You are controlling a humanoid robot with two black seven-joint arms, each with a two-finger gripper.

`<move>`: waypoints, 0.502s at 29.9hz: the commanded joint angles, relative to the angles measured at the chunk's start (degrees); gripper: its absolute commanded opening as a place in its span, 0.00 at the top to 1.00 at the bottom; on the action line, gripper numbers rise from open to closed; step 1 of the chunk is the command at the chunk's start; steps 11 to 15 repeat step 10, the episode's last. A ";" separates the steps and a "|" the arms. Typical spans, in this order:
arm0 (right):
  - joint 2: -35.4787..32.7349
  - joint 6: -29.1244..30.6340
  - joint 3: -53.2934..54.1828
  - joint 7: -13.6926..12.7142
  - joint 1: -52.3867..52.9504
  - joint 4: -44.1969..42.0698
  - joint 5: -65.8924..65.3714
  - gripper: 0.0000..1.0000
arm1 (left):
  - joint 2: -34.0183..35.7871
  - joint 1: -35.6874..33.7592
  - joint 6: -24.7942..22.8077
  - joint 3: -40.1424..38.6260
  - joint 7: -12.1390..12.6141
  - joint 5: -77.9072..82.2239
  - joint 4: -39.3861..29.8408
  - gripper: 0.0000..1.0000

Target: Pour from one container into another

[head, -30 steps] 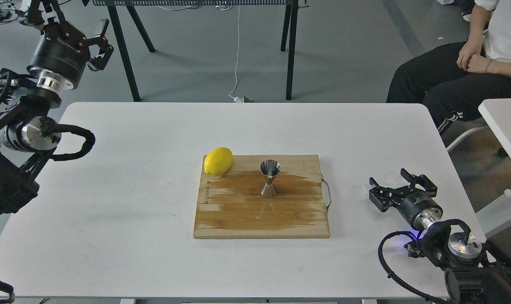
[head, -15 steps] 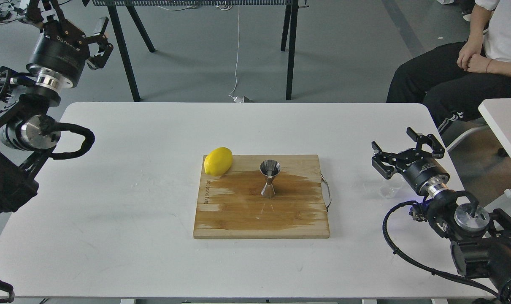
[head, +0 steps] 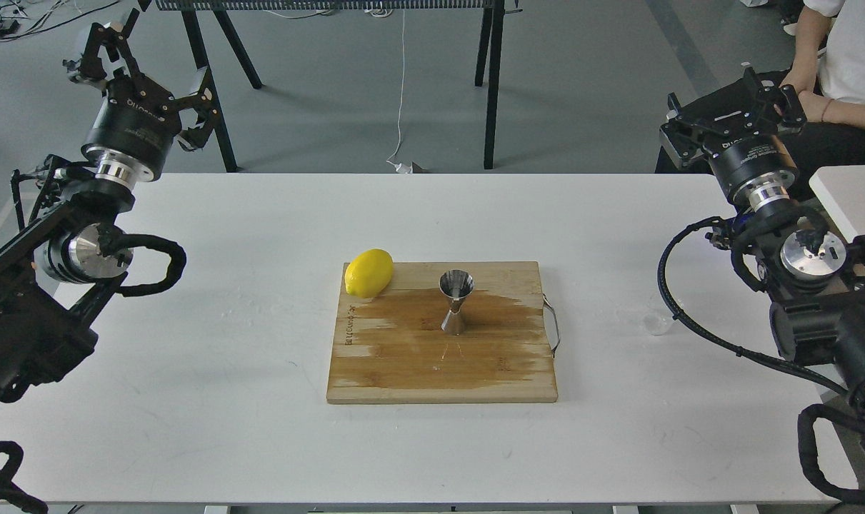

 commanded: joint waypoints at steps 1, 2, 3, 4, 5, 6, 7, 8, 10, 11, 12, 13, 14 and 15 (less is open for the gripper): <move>0.00 0.00 -0.62 0.13 0.75 0.04 -0.06 0.00 | -0.69 0.11 0.05 0.38 0.36 -0.34 0.49 0.00; 0.00 0.00 -0.61 0.13 1.28 0.04 -0.06 0.00 | -0.78 0.11 -0.04 0.47 0.36 -0.34 0.57 0.00; 0.00 0.00 -0.61 0.22 1.98 -0.04 -0.06 0.00 | -0.95 0.11 -0.04 0.39 0.36 -0.34 0.49 0.00; 0.00 0.00 -0.61 0.13 2.42 -0.13 -0.06 0.00 | -1.04 0.11 0.04 0.38 0.36 -0.43 0.57 0.00; 0.00 0.00 -0.53 0.13 2.60 -0.13 -0.06 0.00 | -1.13 0.20 0.05 0.38 0.36 -0.43 0.49 0.00; -0.09 0.00 -0.53 0.13 2.69 -0.13 -0.06 0.00 | -1.48 0.20 0.05 0.47 0.36 -0.43 0.49 0.00; -0.09 0.00 -0.53 0.22 2.69 -0.05 -0.06 0.00 | -1.91 0.28 0.05 0.39 0.36 -0.43 0.49 0.00; -0.09 0.00 -0.53 0.22 2.69 -0.05 -0.06 0.00 | -2.27 0.28 0.05 0.38 0.36 -0.52 0.49 0.00; -0.09 0.00 -0.70 0.22 2.69 -0.05 -0.06 0.00 | -2.53 0.37 0.13 0.38 0.36 -0.52 0.49 0.00; -0.09 0.00 -0.70 0.22 2.69 -0.05 -0.06 0.00 | -2.53 0.37 0.13 0.38 0.36 -0.52 0.49 0.00; -0.09 0.00 -0.70 0.22 2.69 -0.05 -0.06 0.00 | -2.53 0.37 0.13 0.38 0.36 -0.52 0.49 0.00; -0.09 0.00 -0.70 0.22 2.69 -0.05 -0.06 0.00 | -2.53 0.37 0.13 0.38 0.36 -0.52 0.49 0.00; -0.09 0.00 -0.70 0.22 2.69 -0.05 -0.06 0.00 | -2.53 0.37 0.13 0.38 0.36 -0.52 0.49 0.00; -0.09 0.00 -0.70 0.22 2.69 -0.05 -0.06 0.00 | -2.53 0.37 0.13 0.38 0.36 -0.52 0.49 0.00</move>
